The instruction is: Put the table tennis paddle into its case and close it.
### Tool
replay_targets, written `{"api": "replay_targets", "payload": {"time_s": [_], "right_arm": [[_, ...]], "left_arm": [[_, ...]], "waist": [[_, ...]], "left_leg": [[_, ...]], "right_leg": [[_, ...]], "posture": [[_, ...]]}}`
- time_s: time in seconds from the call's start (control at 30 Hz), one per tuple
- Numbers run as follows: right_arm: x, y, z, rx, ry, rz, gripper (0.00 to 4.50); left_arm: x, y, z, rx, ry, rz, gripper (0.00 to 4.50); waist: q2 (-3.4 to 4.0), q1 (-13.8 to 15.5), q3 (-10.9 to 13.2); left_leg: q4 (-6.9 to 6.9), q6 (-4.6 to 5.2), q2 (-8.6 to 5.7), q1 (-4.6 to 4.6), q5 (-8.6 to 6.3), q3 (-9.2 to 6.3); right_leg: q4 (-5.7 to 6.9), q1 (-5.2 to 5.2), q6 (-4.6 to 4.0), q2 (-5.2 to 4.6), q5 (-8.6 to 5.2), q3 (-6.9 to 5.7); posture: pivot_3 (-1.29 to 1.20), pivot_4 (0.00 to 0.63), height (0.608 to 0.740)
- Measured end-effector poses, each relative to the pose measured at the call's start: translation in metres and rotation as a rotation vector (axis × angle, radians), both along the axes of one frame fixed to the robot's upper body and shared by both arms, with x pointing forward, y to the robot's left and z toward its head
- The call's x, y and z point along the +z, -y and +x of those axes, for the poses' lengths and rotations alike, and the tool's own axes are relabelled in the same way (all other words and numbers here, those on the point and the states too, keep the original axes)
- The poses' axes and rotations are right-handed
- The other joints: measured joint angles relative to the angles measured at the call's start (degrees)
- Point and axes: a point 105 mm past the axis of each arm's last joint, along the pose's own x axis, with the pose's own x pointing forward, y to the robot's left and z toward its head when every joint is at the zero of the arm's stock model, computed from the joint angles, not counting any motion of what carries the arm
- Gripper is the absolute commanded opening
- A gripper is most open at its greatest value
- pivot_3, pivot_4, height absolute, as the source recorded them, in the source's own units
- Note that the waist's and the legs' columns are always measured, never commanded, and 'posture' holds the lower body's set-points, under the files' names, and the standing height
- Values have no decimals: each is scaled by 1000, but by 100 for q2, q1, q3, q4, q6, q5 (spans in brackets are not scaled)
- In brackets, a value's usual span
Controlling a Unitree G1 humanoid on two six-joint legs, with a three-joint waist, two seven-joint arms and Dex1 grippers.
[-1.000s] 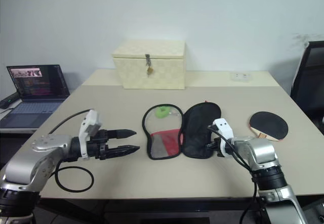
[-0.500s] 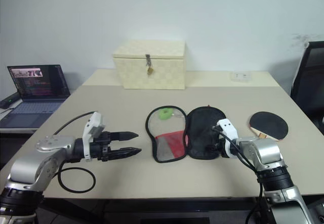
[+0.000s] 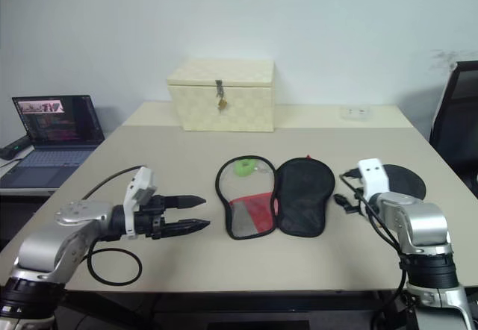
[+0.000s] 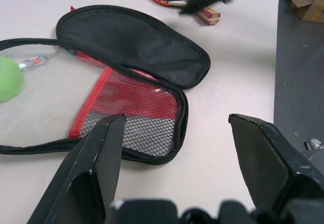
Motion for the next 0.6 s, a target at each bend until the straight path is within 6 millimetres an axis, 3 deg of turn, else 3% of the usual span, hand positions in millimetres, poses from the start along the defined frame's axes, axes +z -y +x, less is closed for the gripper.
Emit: {"api": "replay_targets", "payload": {"time_s": [0.23,0.43,0.6], "right_arm": [[-18,20,-4,-289,-5,37,4481],[-34,34,-10,-404,-35,41,4481],[-45,41,-2,-438,-47,53,4481]], "left_arm": [[11,11,8,-53,45,3,3546],[7,11,10,-61,30,7,3546],[6,12,11,-59,30,8,3546]], "waist": [[0,-3,0],[1,-4,0],[1,-38,0]], "left_leg": [[-2,-3,-2,0,2,8],[-1,-2,-3,1,2,9],[-1,-1,-2,7,3,16]], "right_leg": [[2,-2,0,1,0,1],[5,-1,0,1,0,1],[12,-1,0,4,0,6]], "posture": [[0,150,740],[0,150,740],[0,150,740]]}}
